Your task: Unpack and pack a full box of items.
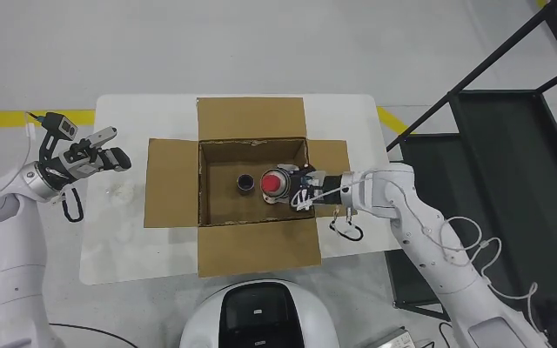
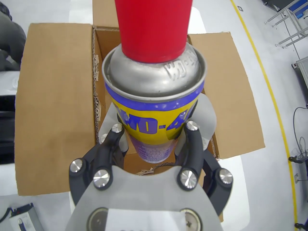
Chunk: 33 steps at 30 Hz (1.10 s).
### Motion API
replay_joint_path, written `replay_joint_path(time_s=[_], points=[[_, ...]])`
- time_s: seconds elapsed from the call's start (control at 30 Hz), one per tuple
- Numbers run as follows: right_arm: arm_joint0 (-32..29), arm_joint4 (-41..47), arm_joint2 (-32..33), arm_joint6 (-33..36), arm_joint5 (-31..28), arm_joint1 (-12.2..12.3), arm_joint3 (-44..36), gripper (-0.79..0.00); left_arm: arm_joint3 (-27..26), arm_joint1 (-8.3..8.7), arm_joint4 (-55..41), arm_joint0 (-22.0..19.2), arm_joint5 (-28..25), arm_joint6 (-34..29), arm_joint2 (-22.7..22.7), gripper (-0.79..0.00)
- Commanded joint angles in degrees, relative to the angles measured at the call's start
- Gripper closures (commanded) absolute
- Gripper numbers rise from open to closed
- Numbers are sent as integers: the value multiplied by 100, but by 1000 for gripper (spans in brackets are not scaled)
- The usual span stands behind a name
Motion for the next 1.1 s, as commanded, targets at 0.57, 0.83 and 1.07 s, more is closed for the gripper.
replay_joint_path(time_s=[0.57, 0.83, 1.07], points=[[2210, 2751, -2342, 3226, 183, -510, 1993, 0, 0, 0, 0, 0, 0, 0, 0, -785], [2795, 3008, -3168, 3384, 340, -679, 2539, -785, 0, 0, 0, 0, 0, 0, 0, -785], [3060, 3274, -3392, 3241, 231, -797, 2714, -785, 0, 0, 0, 0, 0, 0, 0, -785]])
